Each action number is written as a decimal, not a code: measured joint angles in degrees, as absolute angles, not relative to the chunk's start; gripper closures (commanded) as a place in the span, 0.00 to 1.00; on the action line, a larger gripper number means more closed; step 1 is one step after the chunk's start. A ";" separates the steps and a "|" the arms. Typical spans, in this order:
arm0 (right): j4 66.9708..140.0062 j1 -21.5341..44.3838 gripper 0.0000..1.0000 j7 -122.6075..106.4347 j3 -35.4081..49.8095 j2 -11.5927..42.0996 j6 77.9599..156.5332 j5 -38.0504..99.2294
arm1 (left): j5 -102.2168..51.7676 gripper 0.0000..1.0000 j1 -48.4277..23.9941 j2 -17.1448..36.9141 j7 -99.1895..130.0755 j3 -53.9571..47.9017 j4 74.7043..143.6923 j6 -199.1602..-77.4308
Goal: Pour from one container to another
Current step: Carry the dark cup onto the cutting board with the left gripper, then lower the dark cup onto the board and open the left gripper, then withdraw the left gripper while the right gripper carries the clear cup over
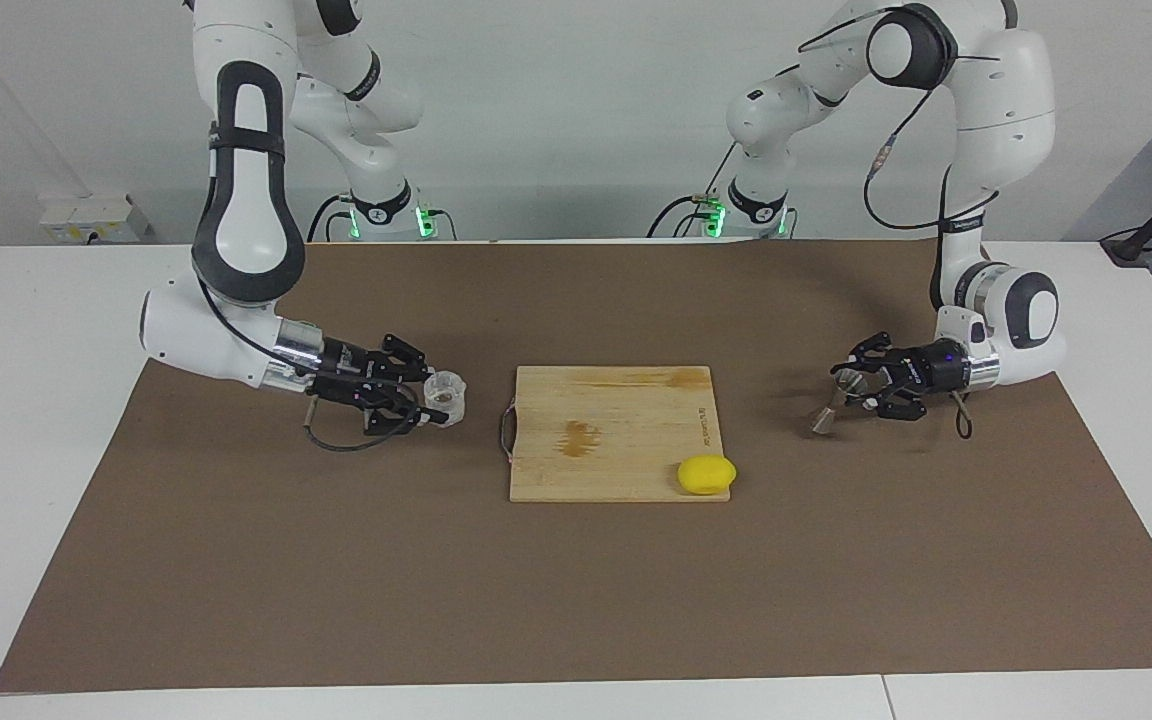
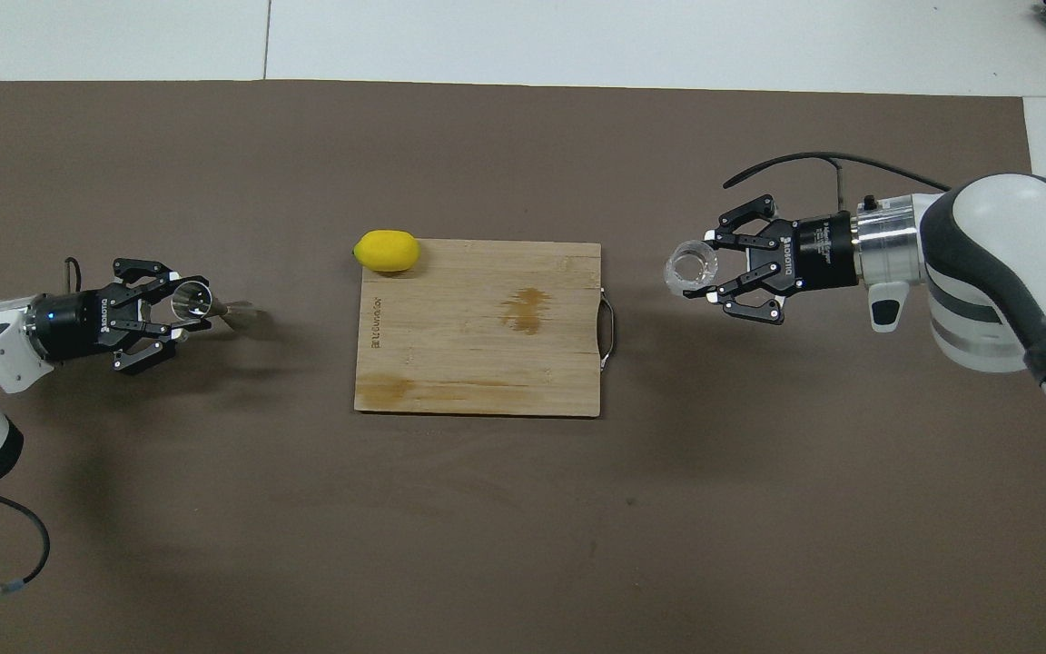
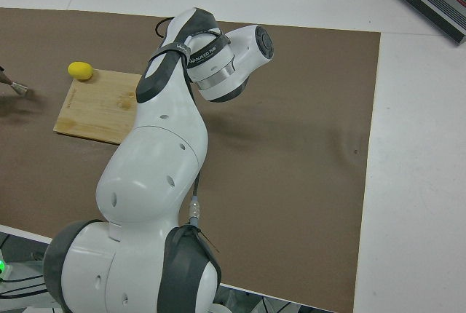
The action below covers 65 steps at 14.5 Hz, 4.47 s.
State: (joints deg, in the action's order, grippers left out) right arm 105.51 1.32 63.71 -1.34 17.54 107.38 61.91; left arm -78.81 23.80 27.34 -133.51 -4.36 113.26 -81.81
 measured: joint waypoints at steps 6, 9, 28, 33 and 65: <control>105.51 1.32 1.00 63.74 -1.34 17.53 107.48 61.91 | -84.39 0.97 15.99 19.26 -132.78 -4.41 120.85 -88.20; 105.51 1.32 1.00 63.74 -1.34 17.53 107.48 61.91 | -89.26 0.98 11.01 17.68 -132.78 -4.44 123.40 -91.59; 105.57 1.32 1.00 63.74 -1.35 17.53 108.26 61.91 | -127.26 1.00 -23.00 16.66 -144.72 -4.46 125.81 -117.95; 105.62 1.32 1.00 63.75 -1.35 17.53 108.40 61.91 | -130.40 0.99 -25.09 16.69 -148.05 -4.42 125.77 -121.78; 104.73 11.93 1.00 69.79 -1.30 15.24 115.64 56.98 | -120.92 0.00 -13.16 16.24 -154.96 -3.14 134.33 -110.22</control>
State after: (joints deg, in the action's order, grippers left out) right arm 104.73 11.93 69.79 -1.30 15.24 115.64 56.98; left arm -120.92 -13.16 16.24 -154.96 -3.14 134.33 -110.22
